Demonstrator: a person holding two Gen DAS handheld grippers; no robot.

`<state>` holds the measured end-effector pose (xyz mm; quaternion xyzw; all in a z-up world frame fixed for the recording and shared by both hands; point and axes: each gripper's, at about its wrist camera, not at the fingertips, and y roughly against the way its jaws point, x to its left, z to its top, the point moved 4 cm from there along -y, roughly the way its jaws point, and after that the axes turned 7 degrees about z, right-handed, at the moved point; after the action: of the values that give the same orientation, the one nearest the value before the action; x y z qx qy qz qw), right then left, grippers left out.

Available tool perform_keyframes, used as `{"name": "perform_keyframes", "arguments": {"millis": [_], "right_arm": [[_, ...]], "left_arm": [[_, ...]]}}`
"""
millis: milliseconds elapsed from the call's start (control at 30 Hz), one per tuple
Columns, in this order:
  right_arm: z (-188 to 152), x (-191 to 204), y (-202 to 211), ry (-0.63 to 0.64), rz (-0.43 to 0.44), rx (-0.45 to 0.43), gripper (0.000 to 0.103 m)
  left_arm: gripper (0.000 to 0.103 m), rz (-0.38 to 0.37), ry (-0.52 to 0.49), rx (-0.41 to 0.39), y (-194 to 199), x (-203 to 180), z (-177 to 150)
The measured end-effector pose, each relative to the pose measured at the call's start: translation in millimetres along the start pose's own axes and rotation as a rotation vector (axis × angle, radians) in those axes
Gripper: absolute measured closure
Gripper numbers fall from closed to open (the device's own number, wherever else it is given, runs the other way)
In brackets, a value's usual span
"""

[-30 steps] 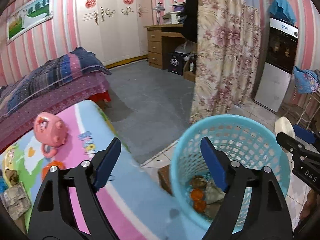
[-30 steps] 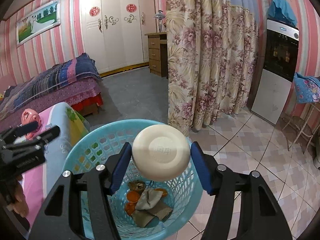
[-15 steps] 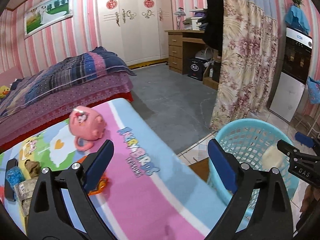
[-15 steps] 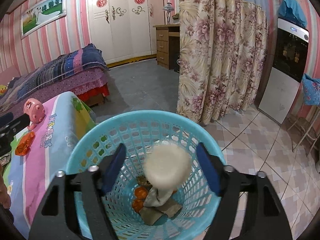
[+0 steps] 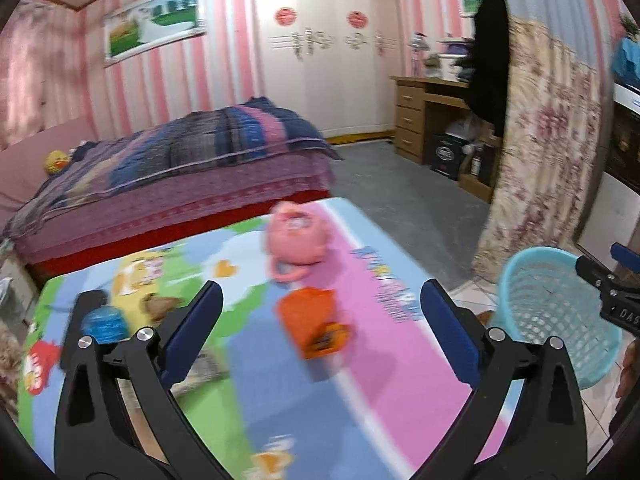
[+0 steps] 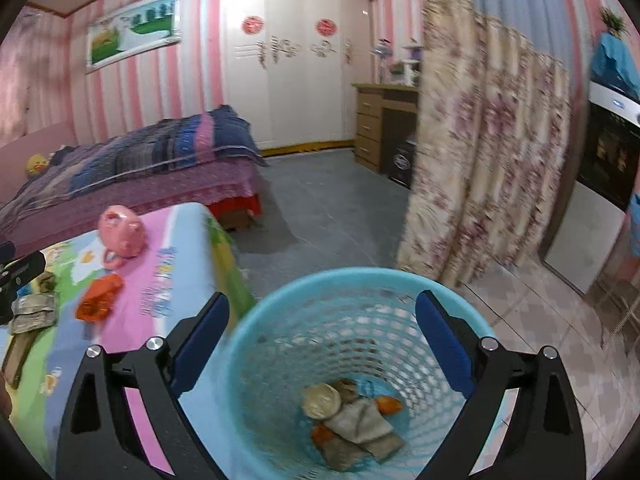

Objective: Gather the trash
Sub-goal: 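Move both grippers back over the table, then grasp the printed paper wrapper with the left gripper and lift it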

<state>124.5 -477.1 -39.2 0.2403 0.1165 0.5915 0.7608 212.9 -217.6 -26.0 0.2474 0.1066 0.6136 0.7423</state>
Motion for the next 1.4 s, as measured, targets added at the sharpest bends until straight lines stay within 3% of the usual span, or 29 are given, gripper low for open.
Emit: {"name": "perform_keyframes", "arguments": {"millis": [233,367,600,833,1033,1200,1400], "right_arm": [[9,71,-5,0.072,0.116,-0.016,0.011],[6,109,-13,0.142,0.152,0.005,0.011],[-9,158,-34,0.229,0.191,0.063,0.011],[-19,166,-50,0.230,0.180,0.093,0.011],[-22,164,-56,0.205,0.176,0.102,0.011],[-24,168,-58,0.220,0.175,0.107,0.011],[-25,173,-57,0.223,0.188,0.103,0.011]], "left_arm": [[0.006,0.184,0.043,0.009,5,87,-13],[0.006,0.240,0.076,0.061,-4,129,-30],[0.006,0.287,0.142,0.143,-30,181,-60],[0.007,0.237,0.202,0.270,-70,194,-91],[0.022,0.141,0.220,0.336,-87,184,-102],[0.049,0.107,0.210,0.349,-91,173,-104],[0.066,0.090,0.201,0.337,-86,168,-99]]}}
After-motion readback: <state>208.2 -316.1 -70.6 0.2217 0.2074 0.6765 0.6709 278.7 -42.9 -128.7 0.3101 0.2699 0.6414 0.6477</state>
